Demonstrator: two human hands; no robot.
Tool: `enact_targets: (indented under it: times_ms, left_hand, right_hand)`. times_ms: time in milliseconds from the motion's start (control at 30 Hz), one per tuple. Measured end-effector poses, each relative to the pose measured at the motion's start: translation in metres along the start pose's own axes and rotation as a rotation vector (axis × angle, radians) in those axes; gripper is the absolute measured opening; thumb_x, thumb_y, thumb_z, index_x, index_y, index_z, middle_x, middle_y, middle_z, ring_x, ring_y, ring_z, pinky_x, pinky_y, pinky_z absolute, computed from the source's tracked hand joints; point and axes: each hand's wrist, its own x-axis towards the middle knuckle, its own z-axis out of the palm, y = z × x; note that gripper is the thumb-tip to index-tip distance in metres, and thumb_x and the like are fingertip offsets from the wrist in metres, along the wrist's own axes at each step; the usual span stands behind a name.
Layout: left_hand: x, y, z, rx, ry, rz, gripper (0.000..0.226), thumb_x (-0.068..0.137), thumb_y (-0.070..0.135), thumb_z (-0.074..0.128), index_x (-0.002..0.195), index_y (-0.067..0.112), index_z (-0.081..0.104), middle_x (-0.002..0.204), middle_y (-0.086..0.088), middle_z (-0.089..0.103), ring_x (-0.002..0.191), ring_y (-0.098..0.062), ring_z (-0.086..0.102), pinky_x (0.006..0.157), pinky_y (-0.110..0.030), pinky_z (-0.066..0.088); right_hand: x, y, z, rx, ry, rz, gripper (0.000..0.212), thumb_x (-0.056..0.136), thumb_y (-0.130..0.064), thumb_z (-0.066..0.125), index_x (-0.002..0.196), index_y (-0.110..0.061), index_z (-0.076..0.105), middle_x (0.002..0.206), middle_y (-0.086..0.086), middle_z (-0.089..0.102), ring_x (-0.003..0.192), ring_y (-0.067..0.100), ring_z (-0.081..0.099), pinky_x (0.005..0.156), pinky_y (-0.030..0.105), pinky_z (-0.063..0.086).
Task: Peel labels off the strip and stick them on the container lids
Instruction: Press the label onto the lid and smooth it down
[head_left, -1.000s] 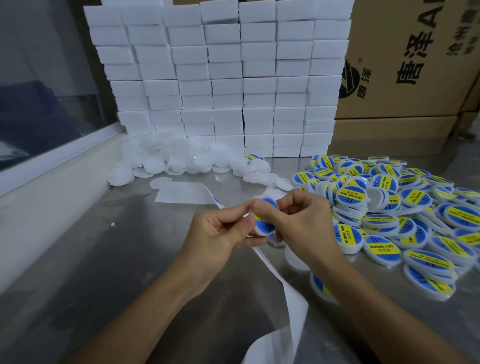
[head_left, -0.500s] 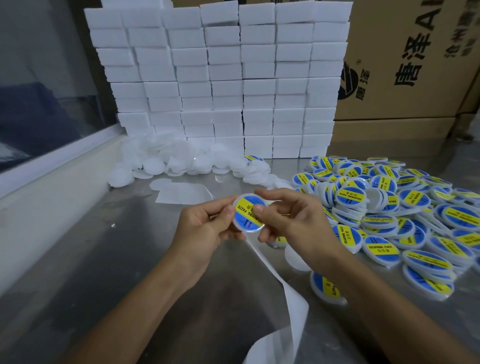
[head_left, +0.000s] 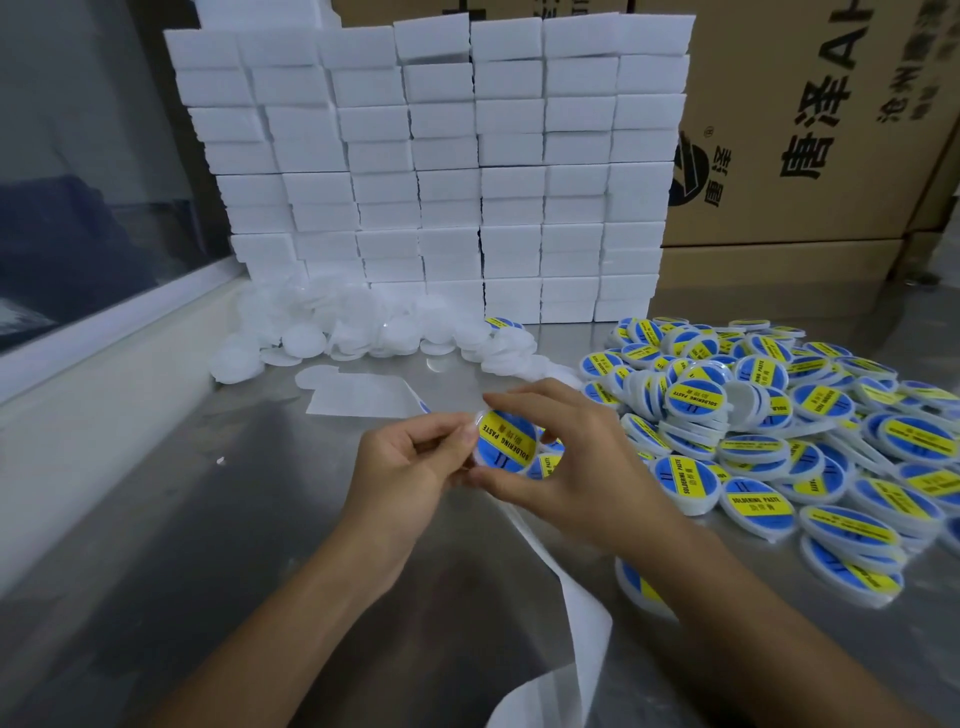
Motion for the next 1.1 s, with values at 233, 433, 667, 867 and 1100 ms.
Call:
enact_targets:
  times_ms: [233, 433, 667, 867, 1100]
  left_hand:
    - [0.007, -0.02, -0.006, 0.594, 0.317, 0.179, 0.043, 0.059, 0.06, 0.076, 0.079, 0.03, 0.053, 0.051, 0.011, 0.052, 0.046, -0.006, 0.044, 0.055, -0.028, 0.044]
    - [0.005, -0.022, -0.004, 0.441, 0.171, -0.004, 0.029, 0.075, 0.0, 0.078, 0.088, 0.023, 0.066, 0.066, 0.009, 0.066, 0.055, -0.009, 0.056, 0.065, -0.029, 0.051]
    - [0.001, -0.009, -0.005, 0.163, 0.056, -0.069, 0.043, 0.077, -0.011, 0.071, 0.109, 0.018, 0.069, 0.098, 0.005, 0.076, 0.088, -0.011, 0.073, 0.072, -0.024, 0.06]
    - [0.004, -0.009, -0.007, 0.096, 0.091, -0.103, 0.034, 0.081, -0.006, 0.069, 0.106, 0.018, 0.066, 0.092, 0.002, 0.077, 0.075, -0.018, 0.074, 0.055, -0.027, 0.055]
    - [0.002, -0.009, -0.003, -0.005, -0.003, -0.131, 0.025, 0.084, -0.004, 0.067, 0.09, 0.018, 0.077, 0.092, -0.006, 0.077, 0.079, -0.02, 0.074, 0.061, -0.023, 0.056]
  right_hand:
    - [0.004, 0.045, -0.032, -0.386, 0.263, 0.383, 0.034, 0.079, -0.047, 0.073, 0.098, -0.02, 0.066, 0.087, -0.003, 0.066, 0.087, 0.025, 0.063, 0.08, 0.046, 0.049]
    - [-0.006, 0.088, -0.051, -0.462, 0.478, 0.533, 0.027, 0.086, -0.036, 0.071, 0.094, -0.012, 0.061, 0.111, 0.012, 0.054, 0.078, 0.022, 0.049, 0.068, 0.034, 0.041]
    - [-0.005, 0.096, -0.048, -0.598, 0.304, 0.605, 0.024, 0.097, -0.022, 0.051, 0.092, -0.003, 0.066, 0.09, 0.018, 0.066, 0.087, 0.039, 0.059, 0.096, 0.046, 0.04]
    - [0.003, 0.052, -0.032, -0.31, 0.233, 0.282, 0.024, 0.089, -0.022, 0.067, 0.11, -0.009, 0.069, 0.107, 0.007, 0.068, 0.1, 0.025, 0.061, 0.086, 0.04, 0.05]
    - [0.001, -0.002, 0.006, -0.208, 0.034, -0.05, 0.014, 0.086, -0.023, 0.071, 0.096, -0.014, 0.075, 0.09, 0.0, 0.067, 0.082, 0.023, 0.064, 0.066, 0.042, 0.052]
